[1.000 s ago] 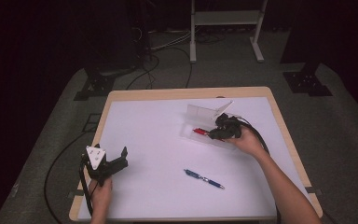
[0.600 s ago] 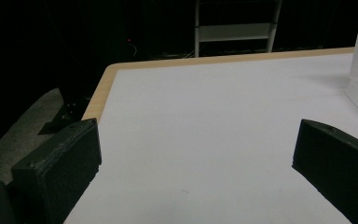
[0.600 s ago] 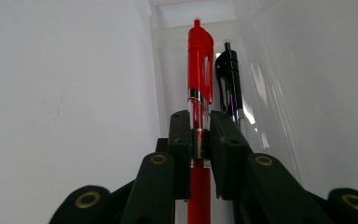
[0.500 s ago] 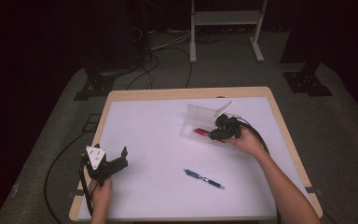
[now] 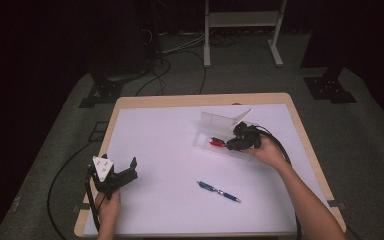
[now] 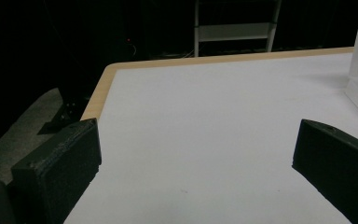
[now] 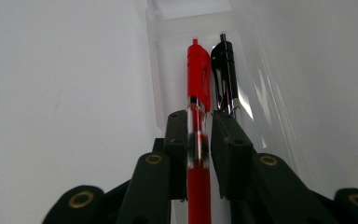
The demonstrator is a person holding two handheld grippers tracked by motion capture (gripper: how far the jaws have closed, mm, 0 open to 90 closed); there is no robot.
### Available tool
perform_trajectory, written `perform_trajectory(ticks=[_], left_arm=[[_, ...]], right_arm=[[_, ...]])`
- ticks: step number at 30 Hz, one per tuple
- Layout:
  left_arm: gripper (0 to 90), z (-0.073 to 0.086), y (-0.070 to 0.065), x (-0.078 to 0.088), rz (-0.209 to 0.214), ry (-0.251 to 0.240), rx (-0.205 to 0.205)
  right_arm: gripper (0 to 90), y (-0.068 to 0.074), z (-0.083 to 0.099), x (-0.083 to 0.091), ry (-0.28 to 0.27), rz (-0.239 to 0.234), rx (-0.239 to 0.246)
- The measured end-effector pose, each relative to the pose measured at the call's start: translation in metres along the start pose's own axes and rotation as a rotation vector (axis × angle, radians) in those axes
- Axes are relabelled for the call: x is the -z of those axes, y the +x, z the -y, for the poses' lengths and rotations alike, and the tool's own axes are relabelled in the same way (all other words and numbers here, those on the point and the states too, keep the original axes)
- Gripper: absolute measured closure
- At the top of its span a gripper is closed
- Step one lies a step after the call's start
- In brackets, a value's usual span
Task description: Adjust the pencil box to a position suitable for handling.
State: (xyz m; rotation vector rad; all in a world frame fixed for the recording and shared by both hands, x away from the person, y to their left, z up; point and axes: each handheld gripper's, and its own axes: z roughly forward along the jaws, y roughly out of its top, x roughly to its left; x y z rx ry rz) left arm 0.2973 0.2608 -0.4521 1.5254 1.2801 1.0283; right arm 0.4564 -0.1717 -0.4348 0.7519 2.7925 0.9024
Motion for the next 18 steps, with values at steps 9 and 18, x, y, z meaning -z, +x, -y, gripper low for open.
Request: perform_trajectory(ticks=[9, 18], left_arm=[[0.3, 0.0, 0.0, 0.0, 0.001, 0.001, 0.001], [0.3, 0.0, -0.001, 0.0, -0.002, 0.0, 0.001]], right_arm=[[68.8, 0.009, 0.001, 0.011, -0.027, 0.005, 0.001], [60.9, 0.037, 0.013, 0.028, -0.11, -0.025, 0.018]])
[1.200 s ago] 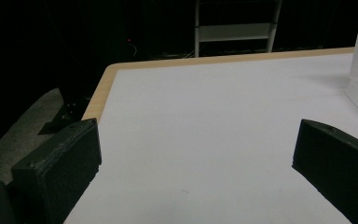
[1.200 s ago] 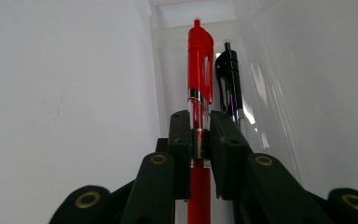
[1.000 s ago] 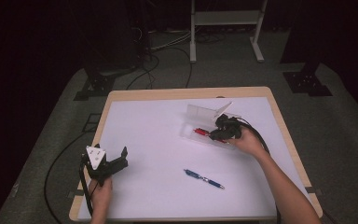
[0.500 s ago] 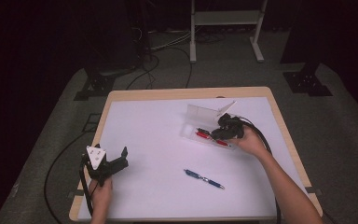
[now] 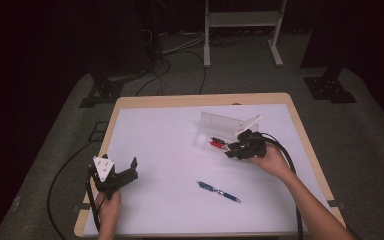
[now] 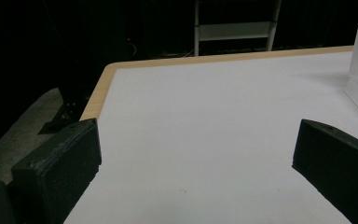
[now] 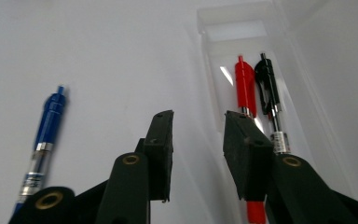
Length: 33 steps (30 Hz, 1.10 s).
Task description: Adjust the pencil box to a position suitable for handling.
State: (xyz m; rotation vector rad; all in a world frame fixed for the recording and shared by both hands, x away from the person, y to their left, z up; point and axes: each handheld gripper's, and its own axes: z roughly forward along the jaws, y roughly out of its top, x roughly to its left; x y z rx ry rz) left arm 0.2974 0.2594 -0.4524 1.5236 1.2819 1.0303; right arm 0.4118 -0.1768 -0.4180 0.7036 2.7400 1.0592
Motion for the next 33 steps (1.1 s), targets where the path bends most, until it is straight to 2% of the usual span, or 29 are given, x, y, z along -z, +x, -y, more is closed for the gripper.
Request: perform_trajectory(ticks=[6, 8, 10, 12, 13, 14, 15, 16, 23, 31, 33], left_arm=[[0.3, 0.0, 0.001, 0.001, 0.0, 0.001, 0.004], [0.3, 0.0, 0.001, 0.001, -0.002, -0.002, 0.004], [0.4, 0.0, 0.0, 0.001, -0.001, 0.0, 0.003], [0.4, 0.0, 0.0, 0.001, -0.002, 0.001, 0.002], [0.4, 0.0, -0.001, 0.001, 0.0, 0.002, 0.0], [0.3, 0.0, -0.001, 0.001, -0.001, 0.003, 0.0], [0.4, 0.0, -0.001, 0.001, -0.001, 0.003, 0.0], [0.3, 0.0, -0.001, 0.0, -0.001, 0.003, 0.002], [0.3, 0.0, -0.001, 0.001, -0.002, 0.003, 0.004], [0.4, -0.001, 0.0, 0.001, 0.001, 0.001, 0.009], [0.3, 0.0, 0.0, 0.001, 0.001, 0.001, 0.008]], right_arm=[[58.5, 0.015, 0.006, 0.011, -0.039, -0.001, 0.008], [57.7, 0.027, 0.009, 0.018, -0.061, -0.002, 0.013], [57.1, 0.031, 0.01, 0.02, -0.067, -0.005, 0.017], [54.6, 0.044, 0.014, 0.023, -0.077, -0.007, 0.025], [54.6, 0.044, 0.014, 0.023, -0.077, -0.007, 0.025], [53.5, 0.053, 0.016, 0.023, -0.074, 0.01, 0.04], [53.5, 0.053, 0.016, 0.023, -0.074, 0.01, 0.04], [53.5, 0.061, 0.018, 0.022, -0.069, 0.001, 0.053], [53.4, 0.074, 0.025, 0.018, -0.068, -0.014, 0.058], [53.3, 0.083, 0.037, 0.009, -0.072, -0.055, 0.033], [52.3, 0.089, 0.039, 0.005, -0.05, -0.055, 0.04]])
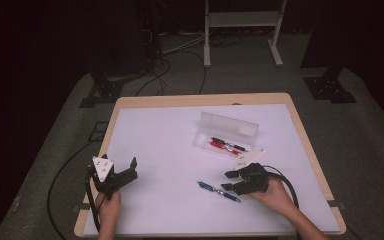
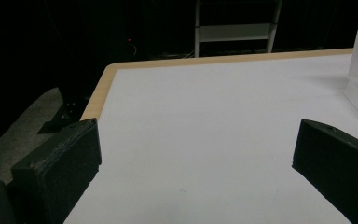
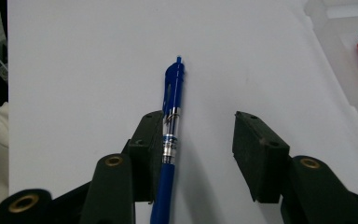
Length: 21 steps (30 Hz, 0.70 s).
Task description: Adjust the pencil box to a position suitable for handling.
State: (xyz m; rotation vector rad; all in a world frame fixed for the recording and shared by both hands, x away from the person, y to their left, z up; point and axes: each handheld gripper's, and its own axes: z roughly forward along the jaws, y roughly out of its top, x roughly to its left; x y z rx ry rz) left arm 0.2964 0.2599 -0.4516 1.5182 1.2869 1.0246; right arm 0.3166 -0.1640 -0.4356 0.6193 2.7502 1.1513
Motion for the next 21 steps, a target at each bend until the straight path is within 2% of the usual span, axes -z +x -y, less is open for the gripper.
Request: perform_trajectory(ticks=[4, 21], left_arm=[[0.3, 0.0, -0.001, 0.0, -0.001, 0.002, 0.001], [0.4, 0.0, 0.0, 0.0, 0.003, 0.0, 0.008]], right_arm=[[52.3, 0.006, 0.002, -0.004, -0.002, -0.001, 0.0], [54.8, 0.015, 0.004, -0.02, 0.016, -0.017, -0.002]])
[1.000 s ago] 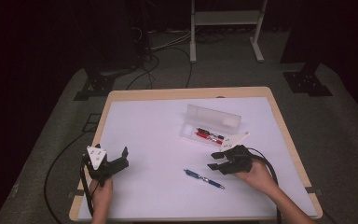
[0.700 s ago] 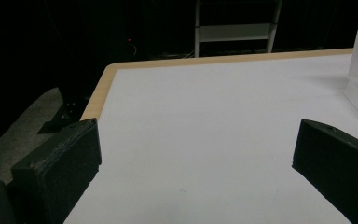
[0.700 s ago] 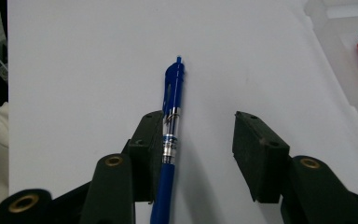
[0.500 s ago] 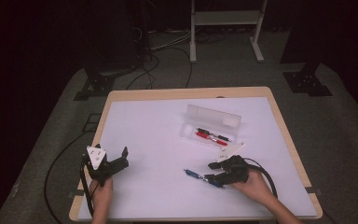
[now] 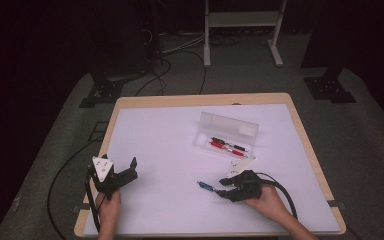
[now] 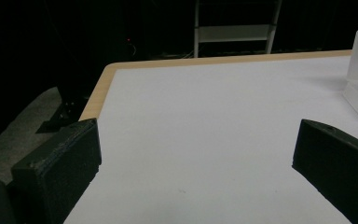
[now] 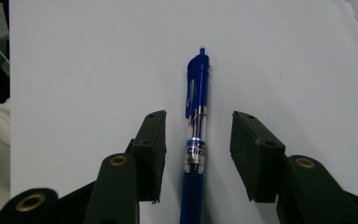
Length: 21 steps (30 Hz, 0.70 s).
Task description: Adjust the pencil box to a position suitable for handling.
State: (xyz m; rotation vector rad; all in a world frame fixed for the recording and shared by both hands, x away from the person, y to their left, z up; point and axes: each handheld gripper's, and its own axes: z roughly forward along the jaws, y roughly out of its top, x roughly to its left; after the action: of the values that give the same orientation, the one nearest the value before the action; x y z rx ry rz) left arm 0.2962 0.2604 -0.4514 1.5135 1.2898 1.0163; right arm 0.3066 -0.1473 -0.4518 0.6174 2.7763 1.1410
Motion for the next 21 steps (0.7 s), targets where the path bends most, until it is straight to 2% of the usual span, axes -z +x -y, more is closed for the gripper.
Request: perform_trajectory(ticks=[7, 21], left_arm=[[0.3, 0.0, 0.0, 0.0, -0.004, -0.001, 0.001], [0.4, 0.0, 0.001, 0.0, -0.007, -0.002, 0.007]], right_arm=[[56.4, 0.001, 0.001, -0.007, 0.028, 0.004, 0.006], [69.7, 0.002, 0.003, -0.016, 0.046, -0.003, 0.011]])
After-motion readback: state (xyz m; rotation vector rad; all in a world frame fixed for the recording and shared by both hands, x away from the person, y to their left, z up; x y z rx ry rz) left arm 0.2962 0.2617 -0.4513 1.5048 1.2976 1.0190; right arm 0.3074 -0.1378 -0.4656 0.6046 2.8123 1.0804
